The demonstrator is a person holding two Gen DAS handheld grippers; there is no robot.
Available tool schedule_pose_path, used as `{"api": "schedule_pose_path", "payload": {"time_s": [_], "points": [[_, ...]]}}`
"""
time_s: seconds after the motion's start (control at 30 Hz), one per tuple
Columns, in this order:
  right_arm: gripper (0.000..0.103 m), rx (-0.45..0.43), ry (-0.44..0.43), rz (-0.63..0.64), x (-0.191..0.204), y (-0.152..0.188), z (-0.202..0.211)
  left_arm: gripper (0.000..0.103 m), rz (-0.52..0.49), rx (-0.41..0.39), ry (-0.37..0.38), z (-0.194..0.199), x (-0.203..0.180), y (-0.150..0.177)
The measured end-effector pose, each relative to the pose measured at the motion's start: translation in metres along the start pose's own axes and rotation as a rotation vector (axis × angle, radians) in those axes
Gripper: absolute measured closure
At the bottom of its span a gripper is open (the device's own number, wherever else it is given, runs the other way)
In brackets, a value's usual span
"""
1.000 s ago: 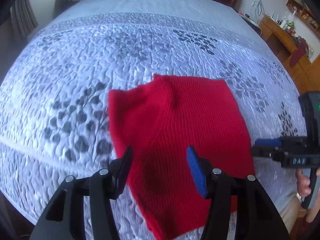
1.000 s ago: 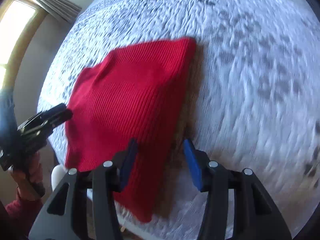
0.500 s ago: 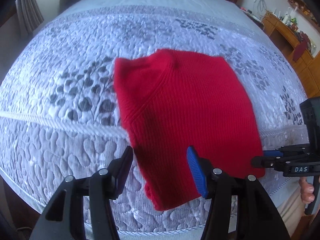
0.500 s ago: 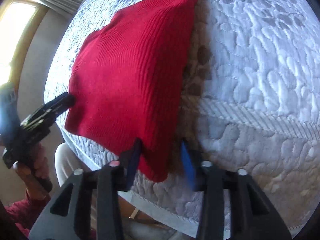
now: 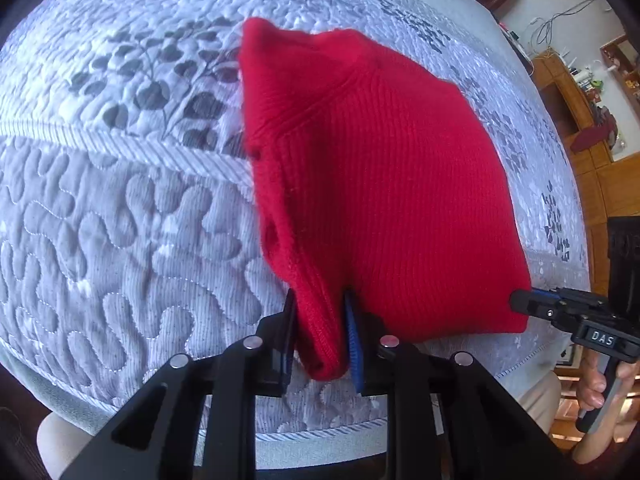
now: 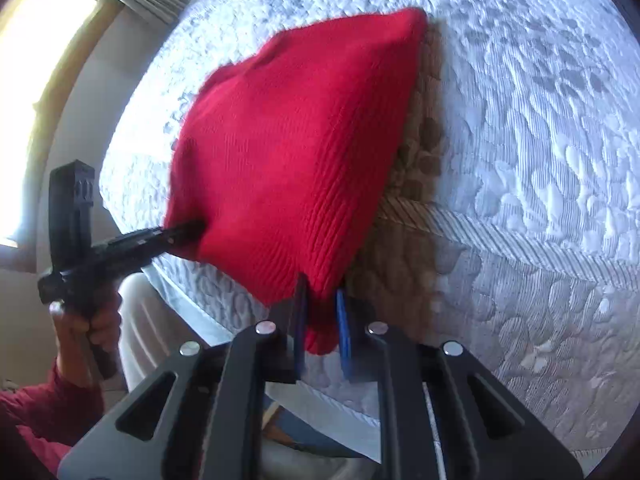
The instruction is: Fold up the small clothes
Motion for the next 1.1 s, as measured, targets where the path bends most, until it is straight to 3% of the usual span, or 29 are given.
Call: {"api": "schedule_pose_path", "payload": {"time_s": [0.13, 0.23, 0.3, 0.37, 0.4, 0.5, 0.73, 1.1], "points": [[0.092, 0.025, 0.042, 0.002, -0.01, 0.004, -0.026, 0.08, -0.012, -0.006, 0.0, -0.004, 0.003, 0.003], [0.089, 0.018, 0.049, 0.025, -0.005, 0.001, -0.021, 0.072, -0.031, 0.007, 0.016, 0.001, -0.001, 0.0], [0.082, 0.012, 0.032, 0.033, -0.002, -0.001, -0.013, 0.054, -0.017, 0.005, 0.038, 0.01, 0.0, -0.009], [0.079, -0.017, 0.012, 0.028, 0.0, -0.009, 0.001, 0.039, 0.002, -0.044, 0.045, 0.024, 0.005, -0.027], [0.074, -0.036, 0.005, 0.024, -0.001, -0.014, 0.009, 0.036, 0.01, -0.051, 0.052, 0.027, 0.007, -0.034], [0.064, -0.085, 0.002, 0.016, -0.005, -0.033, 0.027, 0.035, 0.07, -0.047, 0.117, 0.025, 0.017, -0.06], [0.057, -0.091, -0.024, 0.011, -0.016, -0.068, 0.032, 0.037, 0.246, 0.026, 0.287, -0.002, 0.045, -0.099], [0.057, -0.044, -0.039, -0.008, -0.023, -0.107, 0.0, 0.038, 0.144, 0.062, 0.303, -0.031, 0.017, -0.138]]}}
Point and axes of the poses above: each gripper's, at about its wrist camera, not at the fingertips, and z roughly against the way its jaws point, x to its left, y to its underside, the point moved 8 cm from there along -z, roughly the way its jaws point, and after that the axes turned 2 degrees about z, right-handed, at the moved point
